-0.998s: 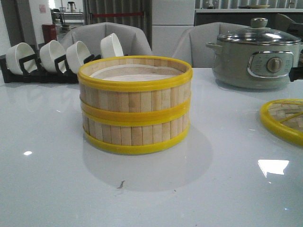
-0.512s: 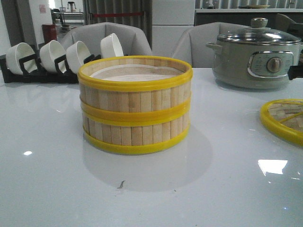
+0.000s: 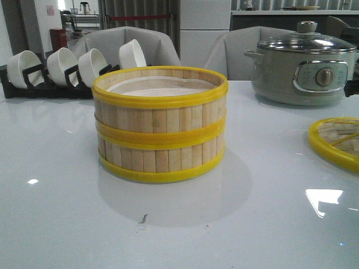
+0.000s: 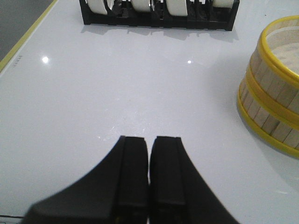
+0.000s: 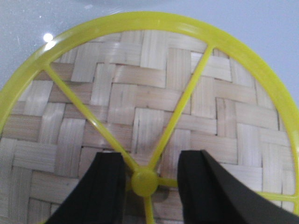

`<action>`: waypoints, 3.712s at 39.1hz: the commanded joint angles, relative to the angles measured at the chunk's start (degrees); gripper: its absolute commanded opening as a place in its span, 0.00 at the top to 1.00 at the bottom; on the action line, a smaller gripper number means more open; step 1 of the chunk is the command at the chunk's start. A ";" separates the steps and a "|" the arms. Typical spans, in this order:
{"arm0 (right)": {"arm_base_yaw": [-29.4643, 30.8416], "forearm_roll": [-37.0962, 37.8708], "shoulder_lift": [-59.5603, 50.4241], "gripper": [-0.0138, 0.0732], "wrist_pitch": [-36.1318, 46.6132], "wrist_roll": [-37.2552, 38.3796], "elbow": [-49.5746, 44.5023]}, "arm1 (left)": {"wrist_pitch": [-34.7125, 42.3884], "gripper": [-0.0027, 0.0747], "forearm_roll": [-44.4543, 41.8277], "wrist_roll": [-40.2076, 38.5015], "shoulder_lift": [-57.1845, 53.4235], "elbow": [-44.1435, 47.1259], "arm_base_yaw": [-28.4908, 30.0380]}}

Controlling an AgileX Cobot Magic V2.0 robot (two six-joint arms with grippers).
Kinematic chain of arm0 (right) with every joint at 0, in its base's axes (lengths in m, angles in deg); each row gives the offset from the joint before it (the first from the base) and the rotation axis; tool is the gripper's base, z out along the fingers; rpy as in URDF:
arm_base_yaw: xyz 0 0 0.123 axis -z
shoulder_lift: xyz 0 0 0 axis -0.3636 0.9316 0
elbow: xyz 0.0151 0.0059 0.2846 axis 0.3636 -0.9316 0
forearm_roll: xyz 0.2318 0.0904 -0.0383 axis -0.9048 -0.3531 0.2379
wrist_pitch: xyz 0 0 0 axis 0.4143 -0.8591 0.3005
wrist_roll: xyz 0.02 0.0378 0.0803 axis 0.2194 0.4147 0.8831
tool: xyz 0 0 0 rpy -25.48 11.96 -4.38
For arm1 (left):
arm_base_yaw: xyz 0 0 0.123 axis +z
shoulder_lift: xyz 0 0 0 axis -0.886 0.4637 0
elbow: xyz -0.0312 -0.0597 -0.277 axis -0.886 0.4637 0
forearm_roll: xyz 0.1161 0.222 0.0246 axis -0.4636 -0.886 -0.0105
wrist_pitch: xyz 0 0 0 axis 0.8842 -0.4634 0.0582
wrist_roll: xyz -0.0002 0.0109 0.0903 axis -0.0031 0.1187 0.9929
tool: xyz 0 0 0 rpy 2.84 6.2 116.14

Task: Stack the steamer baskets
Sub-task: 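Lower the right gripper and grasp the lid's yellow center hub, then lift the lid with the right gripper and carry it over the stack, then lower the lid onto the top basket and open the right gripper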

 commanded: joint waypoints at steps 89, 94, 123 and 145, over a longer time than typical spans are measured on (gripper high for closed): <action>-41.97 0.29 10.78 0.79 -28.92 -4.21 53.95 | 5.04 0.85 0.18 -0.50 0.18 -1.76 -0.44; -41.97 0.29 10.93 0.79 -27.66 -4.21 53.95 | 5.04 0.85 0.18 -0.50 0.18 -1.76 -0.44; -43.06 -0.90 10.93 0.79 -29.96 -4.21 53.95 | 5.04 0.85 0.18 -0.50 0.18 -1.76 -0.44; -43.43 -0.90 10.93 0.79 -30.85 -4.21 53.95 | 5.04 0.85 0.18 -0.50 0.18 -1.76 -0.44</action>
